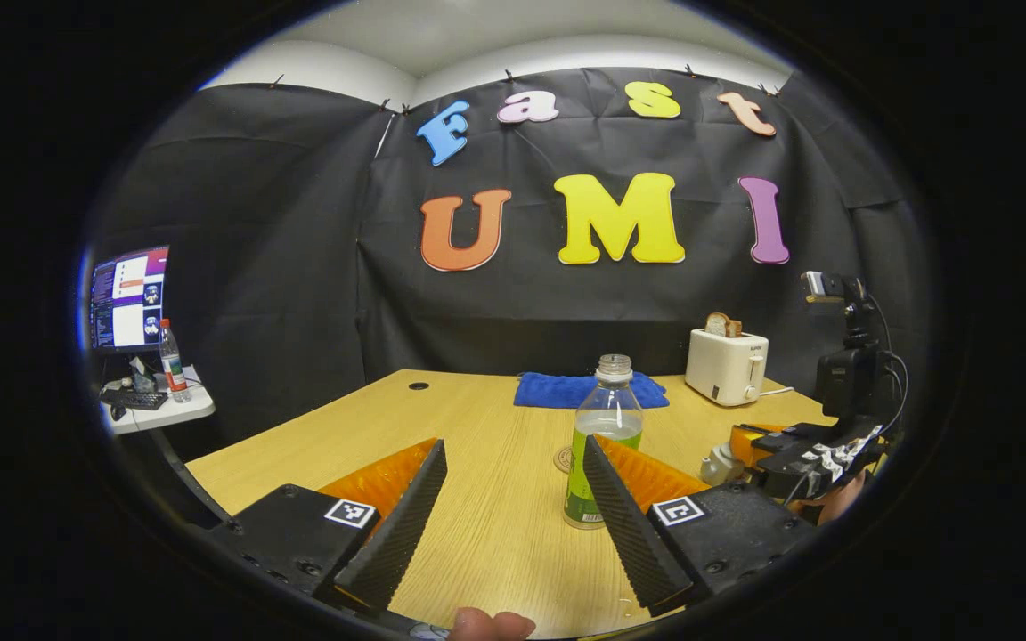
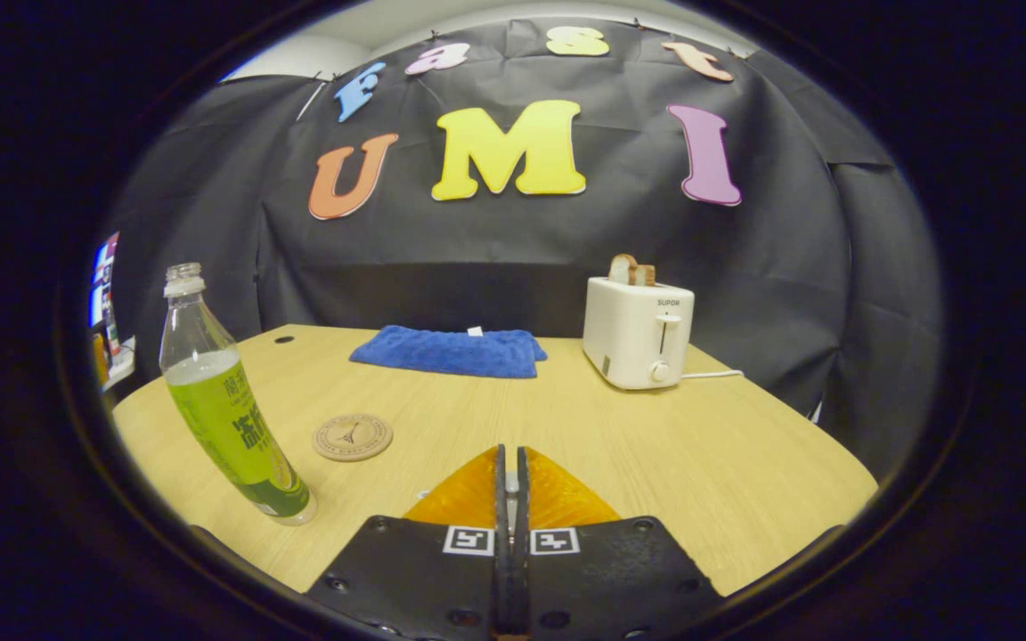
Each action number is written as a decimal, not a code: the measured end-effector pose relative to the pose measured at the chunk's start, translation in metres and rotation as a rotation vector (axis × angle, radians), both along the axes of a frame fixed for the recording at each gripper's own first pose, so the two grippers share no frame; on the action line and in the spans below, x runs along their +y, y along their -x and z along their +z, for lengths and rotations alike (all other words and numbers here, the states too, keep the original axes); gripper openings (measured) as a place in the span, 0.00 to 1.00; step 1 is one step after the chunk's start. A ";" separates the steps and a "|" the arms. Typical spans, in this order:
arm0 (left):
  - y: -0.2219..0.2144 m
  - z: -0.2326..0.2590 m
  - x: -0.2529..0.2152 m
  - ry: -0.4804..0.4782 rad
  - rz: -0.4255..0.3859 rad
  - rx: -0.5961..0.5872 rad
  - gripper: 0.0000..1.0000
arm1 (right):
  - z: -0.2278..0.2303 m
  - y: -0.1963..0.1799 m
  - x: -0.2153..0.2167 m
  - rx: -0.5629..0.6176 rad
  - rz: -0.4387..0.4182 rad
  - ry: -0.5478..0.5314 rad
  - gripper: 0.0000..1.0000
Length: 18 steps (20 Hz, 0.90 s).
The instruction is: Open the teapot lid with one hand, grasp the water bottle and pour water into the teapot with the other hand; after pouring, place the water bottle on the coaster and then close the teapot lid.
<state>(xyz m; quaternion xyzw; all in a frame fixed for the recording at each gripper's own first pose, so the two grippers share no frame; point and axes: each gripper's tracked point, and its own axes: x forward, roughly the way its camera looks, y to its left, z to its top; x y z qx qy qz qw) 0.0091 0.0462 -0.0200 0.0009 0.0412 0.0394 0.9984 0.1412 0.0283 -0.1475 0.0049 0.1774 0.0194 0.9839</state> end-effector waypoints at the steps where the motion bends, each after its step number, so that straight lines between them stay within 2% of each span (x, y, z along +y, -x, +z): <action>1: -0.001 -0.002 -0.001 -0.002 -0.003 0.001 0.97 | 0.004 -0.003 0.000 -0.014 0.005 -0.012 0.00; 6: -0.004 -0.017 -0.019 0.047 -0.039 0.029 0.97 | 0.030 0.003 -0.002 -0.077 0.024 -0.066 0.00; 9: -0.010 -0.045 -0.027 0.082 -0.063 0.117 0.97 | 0.044 0.016 -0.014 -0.102 0.028 -0.070 0.00; 11: -0.014 -0.051 -0.038 0.095 -0.097 0.135 0.97 | 0.050 0.026 -0.021 -0.116 0.033 -0.072 0.00; 14: -0.021 -0.061 -0.056 0.085 -0.147 0.164 0.97 | 0.051 0.041 -0.027 -0.112 0.050 -0.067 0.00; 18: -0.035 -0.072 -0.068 0.041 -0.173 0.181 0.97 | 0.059 0.047 -0.036 -0.127 0.054 -0.054 0.00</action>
